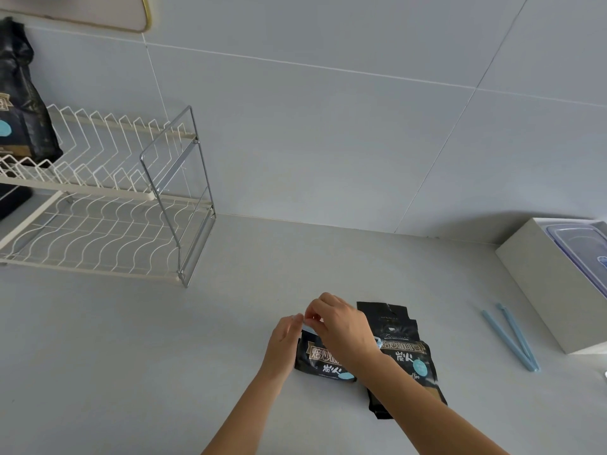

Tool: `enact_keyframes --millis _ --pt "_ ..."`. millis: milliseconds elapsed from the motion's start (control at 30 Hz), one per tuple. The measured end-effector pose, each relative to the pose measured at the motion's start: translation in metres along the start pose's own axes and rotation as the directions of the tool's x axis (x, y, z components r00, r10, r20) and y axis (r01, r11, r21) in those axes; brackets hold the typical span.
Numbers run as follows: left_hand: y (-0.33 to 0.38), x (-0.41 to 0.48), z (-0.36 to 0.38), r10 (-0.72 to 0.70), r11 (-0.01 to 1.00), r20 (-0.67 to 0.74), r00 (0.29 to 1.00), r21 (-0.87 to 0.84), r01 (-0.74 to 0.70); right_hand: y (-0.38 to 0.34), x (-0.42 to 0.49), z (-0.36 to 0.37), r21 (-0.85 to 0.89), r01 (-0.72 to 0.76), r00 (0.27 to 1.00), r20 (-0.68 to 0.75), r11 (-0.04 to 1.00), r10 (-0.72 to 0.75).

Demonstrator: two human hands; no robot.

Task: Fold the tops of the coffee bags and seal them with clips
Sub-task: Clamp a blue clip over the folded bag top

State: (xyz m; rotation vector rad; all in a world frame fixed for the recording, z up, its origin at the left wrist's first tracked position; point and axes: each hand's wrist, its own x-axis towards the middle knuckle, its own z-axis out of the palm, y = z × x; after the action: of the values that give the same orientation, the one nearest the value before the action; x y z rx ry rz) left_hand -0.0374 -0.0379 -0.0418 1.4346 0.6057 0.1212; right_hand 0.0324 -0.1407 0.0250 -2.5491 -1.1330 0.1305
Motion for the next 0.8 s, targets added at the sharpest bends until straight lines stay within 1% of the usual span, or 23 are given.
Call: enact_keyframes --millis 100,200,300,367,467,667,800 --pt "0.000 -0.002 -0.001 0.039 0.999 -0.023 0.999 0.012 -0.039 -0.003 0.004 -0.017 0.005 -0.028 0.992 0.119 1.000 0.027" --pt "0.007 -0.005 0.002 0.128 0.991 -0.040 0.991 0.032 -0.126 -0.009 0.015 -0.029 -0.129 0.000 0.971 0.237 0.992 0.031" --pt "0.008 -0.008 0.004 0.149 0.988 -0.040 0.988 0.042 -0.148 -0.016 0.025 -0.032 -0.258 0.047 0.948 0.317 0.965 0.038" --pt "0.005 -0.009 0.004 0.151 0.988 -0.037 0.988 0.050 -0.149 -0.019 0.027 -0.030 -0.304 0.096 0.936 0.351 0.948 0.018" --pt "0.006 -0.009 0.002 0.150 0.988 -0.037 0.988 0.037 -0.149 -0.022 0.029 -0.029 -0.300 0.137 0.933 0.359 0.944 -0.021" --pt "0.008 -0.006 0.006 0.152 0.988 0.037 0.988 -0.027 -0.151 -0.018 0.026 -0.033 -0.296 0.195 0.931 0.355 0.935 -0.082" --pt "0.004 -0.004 0.005 0.129 0.992 0.056 0.990 -0.001 -0.130 -0.014 0.022 -0.036 -0.270 0.204 0.937 0.331 0.941 -0.108"
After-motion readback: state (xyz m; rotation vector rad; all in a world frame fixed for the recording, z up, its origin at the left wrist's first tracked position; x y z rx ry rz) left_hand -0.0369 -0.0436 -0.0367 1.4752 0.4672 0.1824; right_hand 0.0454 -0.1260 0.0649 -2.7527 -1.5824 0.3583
